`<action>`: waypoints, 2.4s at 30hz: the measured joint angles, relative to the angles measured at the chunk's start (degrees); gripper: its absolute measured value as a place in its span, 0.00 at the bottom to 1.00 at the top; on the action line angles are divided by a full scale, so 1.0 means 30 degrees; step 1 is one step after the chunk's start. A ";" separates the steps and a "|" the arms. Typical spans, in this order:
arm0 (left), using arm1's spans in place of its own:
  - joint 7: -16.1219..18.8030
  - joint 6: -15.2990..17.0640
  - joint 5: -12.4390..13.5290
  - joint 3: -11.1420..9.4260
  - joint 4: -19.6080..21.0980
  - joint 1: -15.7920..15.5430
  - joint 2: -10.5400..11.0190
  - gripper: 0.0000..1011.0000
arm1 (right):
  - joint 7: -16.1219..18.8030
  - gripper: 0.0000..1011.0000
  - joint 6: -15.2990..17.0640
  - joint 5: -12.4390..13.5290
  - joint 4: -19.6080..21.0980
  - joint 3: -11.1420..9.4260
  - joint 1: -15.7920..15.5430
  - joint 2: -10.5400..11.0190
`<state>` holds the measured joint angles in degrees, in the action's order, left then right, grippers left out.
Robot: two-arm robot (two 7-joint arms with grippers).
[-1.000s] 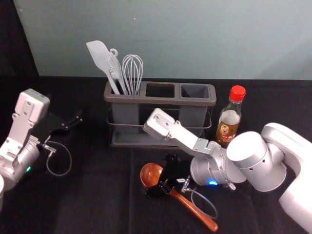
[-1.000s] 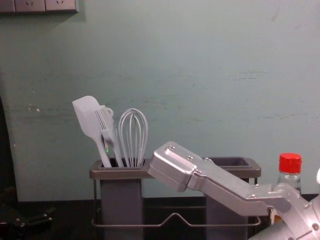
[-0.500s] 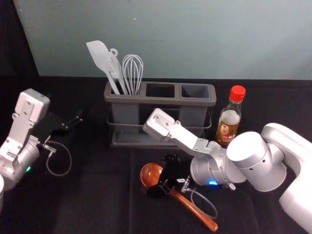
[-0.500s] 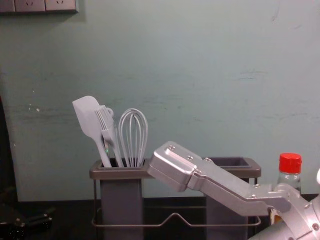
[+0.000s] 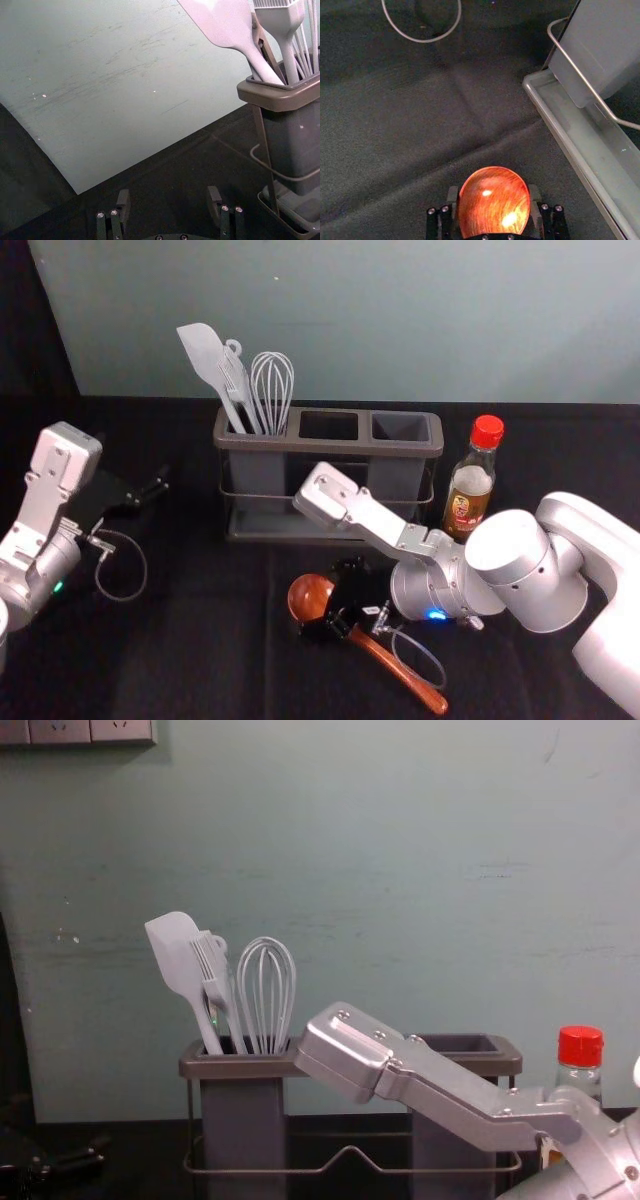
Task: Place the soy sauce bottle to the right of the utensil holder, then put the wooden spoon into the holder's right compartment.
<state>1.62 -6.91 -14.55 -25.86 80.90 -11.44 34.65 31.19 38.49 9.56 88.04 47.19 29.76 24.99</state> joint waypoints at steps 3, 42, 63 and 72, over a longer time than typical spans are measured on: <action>0.0000 0.0000 -0.0001 0.0000 0.0000 0.0000 0.0000 0.99 | 0.0000 0.83 0.0008 0.0005 0.0006 0.0000 0.0000 0.0006; 0.0000 0.0000 0.0000 0.0001 0.0000 0.0001 0.0000 0.99 | 0.1408 0.83 -1.5101 0.4267 0.2823 -0.6793 -0.2216 0.1637; 0.0001 0.0000 0.0000 0.0001 0.0000 0.0001 0.0000 0.99 | 0.2217 0.83 -1.8463 0.4029 -0.2631 -0.6957 0.1695 -0.0680; 0.0000 0.0000 0.0000 0.0000 0.0001 0.0002 0.0000 0.99 | 0.2282 0.83 -1.8781 0.3680 -0.5089 -0.6693 0.2908 -0.1608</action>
<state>1.62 -6.91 -14.55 -25.86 80.90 -11.43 34.65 38.03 -17.86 20.60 72.78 27.11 38.48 20.16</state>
